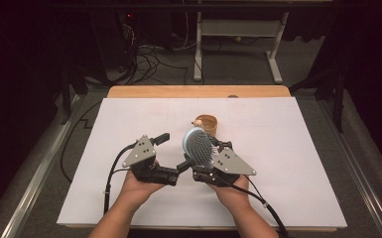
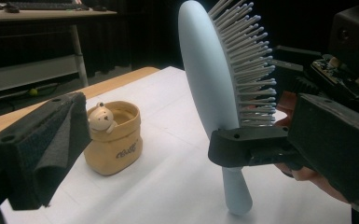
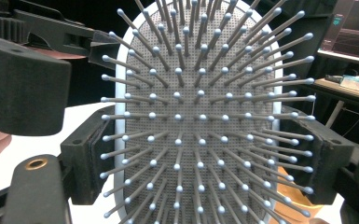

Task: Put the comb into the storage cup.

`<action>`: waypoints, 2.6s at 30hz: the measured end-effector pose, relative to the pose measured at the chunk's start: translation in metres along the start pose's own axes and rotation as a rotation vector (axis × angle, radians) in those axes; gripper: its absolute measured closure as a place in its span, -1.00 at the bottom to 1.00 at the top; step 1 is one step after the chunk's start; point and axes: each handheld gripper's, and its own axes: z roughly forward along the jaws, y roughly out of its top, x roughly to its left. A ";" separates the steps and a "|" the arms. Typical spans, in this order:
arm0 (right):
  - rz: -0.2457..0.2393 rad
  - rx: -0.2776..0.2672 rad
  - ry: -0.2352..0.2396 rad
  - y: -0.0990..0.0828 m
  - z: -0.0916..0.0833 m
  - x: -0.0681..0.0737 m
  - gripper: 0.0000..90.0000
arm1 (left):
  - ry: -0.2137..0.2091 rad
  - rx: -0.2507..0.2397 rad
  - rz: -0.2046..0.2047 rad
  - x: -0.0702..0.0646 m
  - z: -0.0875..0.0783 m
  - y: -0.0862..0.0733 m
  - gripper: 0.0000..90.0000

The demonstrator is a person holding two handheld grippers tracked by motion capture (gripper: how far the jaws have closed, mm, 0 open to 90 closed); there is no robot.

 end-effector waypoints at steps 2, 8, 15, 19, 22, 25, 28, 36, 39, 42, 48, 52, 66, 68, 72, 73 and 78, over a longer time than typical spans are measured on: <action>-0.003 -0.001 0.004 0.000 0.001 0.001 -0.54 | -0.001 -0.004 -0.003 0.000 0.000 0.000 -1.00; -0.010 0.005 0.014 -0.001 0.004 0.007 -0.54 | -0.006 -0.002 -0.002 -0.001 -0.001 0.001 -0.99; -0.022 0.004 0.033 -0.001 0.007 0.014 -0.54 | -0.009 -0.007 -0.007 -0.003 -0.001 0.002 -0.99; -0.023 0.005 0.039 -0.001 0.007 0.016 -0.54 | -0.014 -0.008 -0.006 -0.005 -0.001 0.003 -0.98; -0.022 0.002 0.041 -0.001 0.007 0.017 -0.54 | -0.017 -0.010 -0.005 -0.006 -0.002 0.003 -0.98; -0.022 0.001 0.050 -0.001 0.008 0.019 -0.54 | -0.019 -0.011 -0.007 -0.006 -0.002 0.003 -0.98; -0.024 0.000 0.056 -0.001 0.008 0.021 -0.54 | -0.024 -0.008 0.004 -0.008 -0.001 0.002 -0.99; -0.030 -0.001 0.063 -0.001 0.009 0.026 -0.54 | -0.029 -0.008 -0.019 -0.009 0.000 0.003 -0.90; -0.030 -0.002 0.065 -0.001 0.009 0.026 -0.54 | -0.035 -0.010 -0.025 -0.009 -0.001 0.003 -0.77; -0.031 -0.001 0.067 -0.001 0.010 0.027 -0.54 | -0.032 -0.007 -0.029 -0.009 0.000 0.003 -0.66; -0.030 -0.002 0.065 -0.001 0.009 0.026 -0.54 | -0.025 -0.004 -0.045 -0.006 0.001 0.003 -0.61; -0.032 0.000 0.065 -0.001 0.010 0.026 -0.54 | -0.034 0.009 -0.060 -0.005 0.001 0.002 -0.55; -0.038 -0.001 0.053 -0.002 0.010 0.027 -0.54 | -0.042 0.016 -0.041 -0.007 0.002 -0.004 -0.24; -0.037 0.001 0.050 -0.002 0.010 0.027 -0.54 | -0.040 0.001 -0.029 -0.007 0.002 -0.005 -0.19; -0.039 0.004 0.046 -0.002 0.010 0.026 -0.54 | -0.034 -0.008 -0.037 -0.009 0.002 -0.005 -0.11; -0.039 0.004 0.045 -0.002 0.010 0.027 -0.54 | -0.033 -0.009 -0.045 -0.009 0.002 -0.005 -0.10; -0.043 0.010 0.042 -0.003 0.011 0.027 -0.54 | -0.013 -0.012 -0.065 -0.008 0.003 -0.005 -0.04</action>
